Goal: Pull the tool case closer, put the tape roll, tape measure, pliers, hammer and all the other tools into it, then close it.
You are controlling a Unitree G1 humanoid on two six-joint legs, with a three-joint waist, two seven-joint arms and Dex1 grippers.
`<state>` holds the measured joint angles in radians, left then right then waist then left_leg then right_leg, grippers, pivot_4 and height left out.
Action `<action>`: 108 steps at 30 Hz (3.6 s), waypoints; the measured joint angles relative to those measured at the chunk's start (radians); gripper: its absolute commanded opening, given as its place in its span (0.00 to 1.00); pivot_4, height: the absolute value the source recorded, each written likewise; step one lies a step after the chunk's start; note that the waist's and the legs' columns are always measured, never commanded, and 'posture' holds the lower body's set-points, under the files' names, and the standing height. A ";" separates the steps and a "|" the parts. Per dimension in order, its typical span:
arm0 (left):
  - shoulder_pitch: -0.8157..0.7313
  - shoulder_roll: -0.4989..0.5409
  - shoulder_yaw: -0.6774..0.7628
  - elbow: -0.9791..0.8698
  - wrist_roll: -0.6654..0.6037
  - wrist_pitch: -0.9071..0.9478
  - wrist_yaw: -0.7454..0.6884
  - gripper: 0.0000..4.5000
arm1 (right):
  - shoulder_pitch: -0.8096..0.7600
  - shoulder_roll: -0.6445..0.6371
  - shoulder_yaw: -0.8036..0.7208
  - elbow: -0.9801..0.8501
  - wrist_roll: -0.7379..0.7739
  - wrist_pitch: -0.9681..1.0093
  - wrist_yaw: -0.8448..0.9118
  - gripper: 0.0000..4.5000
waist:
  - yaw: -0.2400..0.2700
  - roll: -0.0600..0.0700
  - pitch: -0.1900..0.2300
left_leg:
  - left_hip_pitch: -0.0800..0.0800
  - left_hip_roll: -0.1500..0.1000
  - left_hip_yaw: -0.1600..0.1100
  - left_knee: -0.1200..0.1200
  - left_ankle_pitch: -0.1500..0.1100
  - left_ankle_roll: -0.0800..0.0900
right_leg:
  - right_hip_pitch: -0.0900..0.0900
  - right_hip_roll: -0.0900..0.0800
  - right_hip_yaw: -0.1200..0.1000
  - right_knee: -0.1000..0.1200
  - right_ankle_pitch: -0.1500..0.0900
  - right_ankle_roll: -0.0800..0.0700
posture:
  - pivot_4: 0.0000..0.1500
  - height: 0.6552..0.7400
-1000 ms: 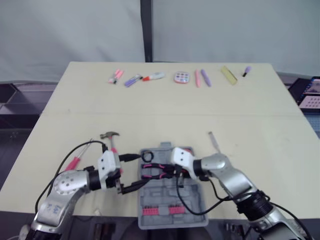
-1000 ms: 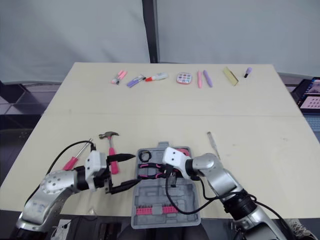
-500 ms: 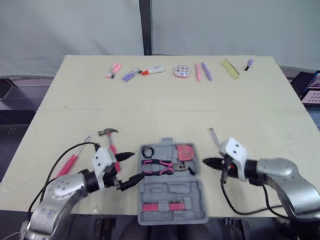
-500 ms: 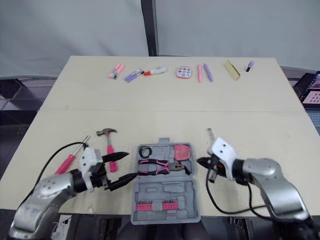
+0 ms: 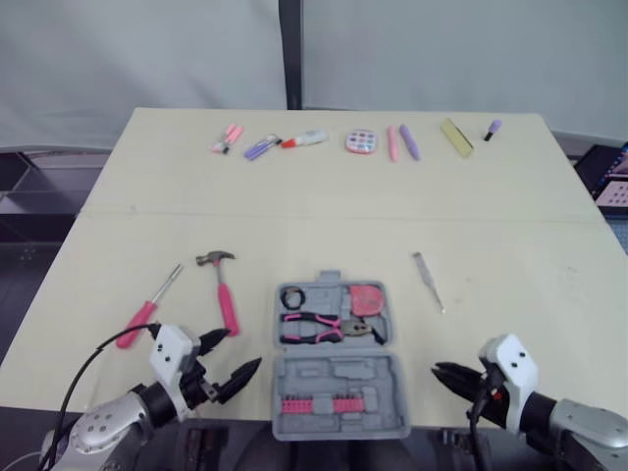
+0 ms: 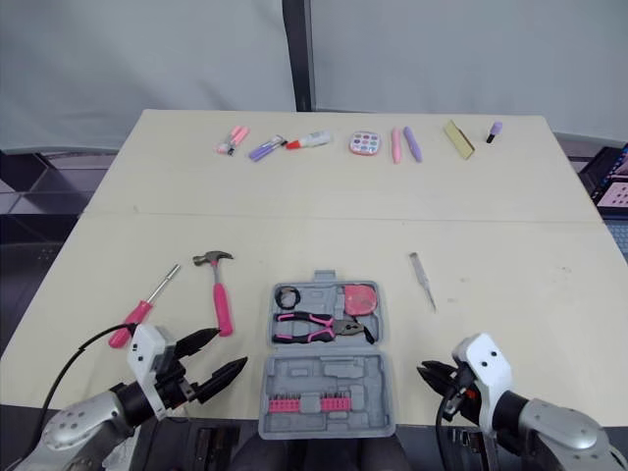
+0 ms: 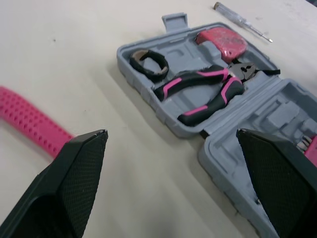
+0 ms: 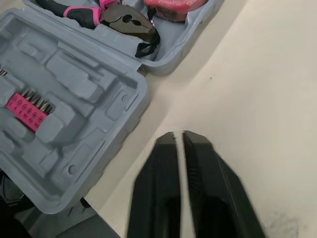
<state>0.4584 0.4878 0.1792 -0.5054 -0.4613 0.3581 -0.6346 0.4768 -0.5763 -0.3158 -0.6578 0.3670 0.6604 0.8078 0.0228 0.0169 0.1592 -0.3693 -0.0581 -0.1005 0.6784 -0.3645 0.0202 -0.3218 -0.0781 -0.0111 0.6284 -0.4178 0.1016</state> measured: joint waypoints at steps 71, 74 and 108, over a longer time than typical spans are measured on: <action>-0.339 0.085 -0.252 0.134 0.194 0.121 -0.077 0.01 | -0.357 -0.166 0.297 0.300 -0.070 0.036 -0.048 0.01 | -0.002 -0.001 -0.001 | 0.001 -0.001 0.000 0.003 0.000 0.000 | -0.003 0.000 -0.002 0.017 0.000 0.000 | 1.00 0.69; -0.338 0.085 -0.253 0.121 0.193 0.125 -0.077 0.01 | -0.361 -0.167 0.301 0.300 -0.072 0.036 -0.048 0.01 | -0.004 -0.001 -0.001 | 0.001 0.000 0.000 0.003 0.000 0.000 | -0.003 0.000 -0.002 0.017 0.000 0.000 | 1.00 0.69; -0.448 0.116 -0.362 0.238 0.270 0.107 -0.101 0.01 | -0.463 -0.152 0.392 0.302 -0.069 0.087 -0.048 0.01 | -0.022 -0.001 -0.001 | 0.001 -0.001 -0.001 0.003 0.000 0.000 | -0.006 -0.001 -0.003 0.025 0.000 0.000 | 1.00 0.69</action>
<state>0.0106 0.6035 -0.1830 -0.2672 -0.1914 0.4649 -0.7358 0.0139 -0.7286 0.0763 -0.3562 0.2984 0.7470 0.7599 0.0010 0.0160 0.1578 -0.3684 -0.0589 -0.1011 0.6819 -0.3647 0.0206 -0.3278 -0.0787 -0.0143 0.6529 -0.4177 0.1016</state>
